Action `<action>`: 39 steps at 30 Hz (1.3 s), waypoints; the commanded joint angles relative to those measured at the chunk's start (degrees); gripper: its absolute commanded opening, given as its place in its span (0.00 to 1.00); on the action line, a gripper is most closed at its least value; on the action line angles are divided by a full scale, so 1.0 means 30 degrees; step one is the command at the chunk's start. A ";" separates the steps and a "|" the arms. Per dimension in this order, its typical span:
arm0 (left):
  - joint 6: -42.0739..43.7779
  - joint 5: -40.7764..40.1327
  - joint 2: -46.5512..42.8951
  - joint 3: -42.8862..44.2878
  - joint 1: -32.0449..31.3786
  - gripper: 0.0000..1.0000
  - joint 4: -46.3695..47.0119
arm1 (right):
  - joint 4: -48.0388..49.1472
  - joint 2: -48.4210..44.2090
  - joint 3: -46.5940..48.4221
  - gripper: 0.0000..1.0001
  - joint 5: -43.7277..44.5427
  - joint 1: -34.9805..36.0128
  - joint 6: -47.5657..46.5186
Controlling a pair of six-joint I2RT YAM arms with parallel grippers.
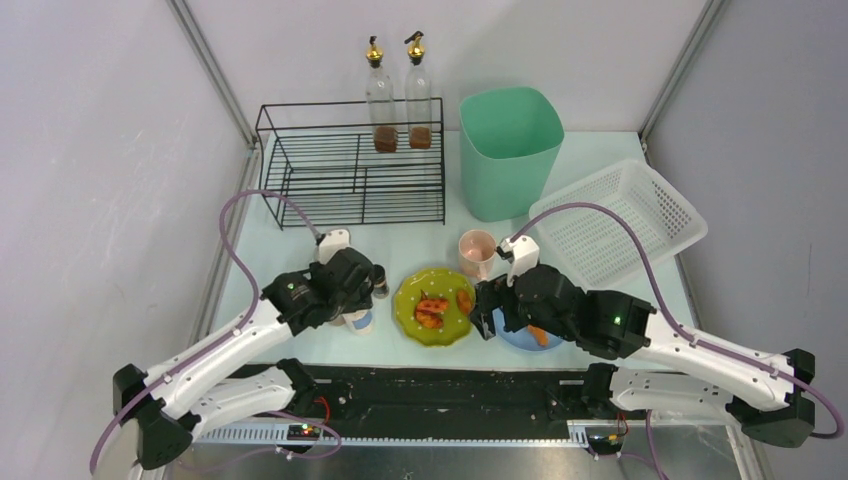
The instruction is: Clear the kitchen counter
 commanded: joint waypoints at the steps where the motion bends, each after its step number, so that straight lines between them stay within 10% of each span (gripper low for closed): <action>1: 0.0790 -0.0270 0.0175 0.1487 -0.0103 0.55 -0.0471 | 0.0901 0.0106 -0.0093 0.96 -0.0090 -0.0068 -0.0320; 10: 0.2267 -0.0635 0.0162 0.4672 -0.0085 0.01 -0.1794 | 0.1085 0.0178 -0.0067 0.96 -0.0325 -0.0268 -0.0619; 29: 0.8995 -0.6498 0.2272 1.3923 0.0119 0.04 -0.1837 | 0.1088 -0.0709 -0.0079 0.95 -0.0450 -0.0624 -0.0704; 39: 0.9976 -0.4501 0.3882 1.5282 0.0866 0.04 -0.0015 | 0.2451 -0.0941 -0.0064 0.95 -0.0961 -0.0848 -0.1266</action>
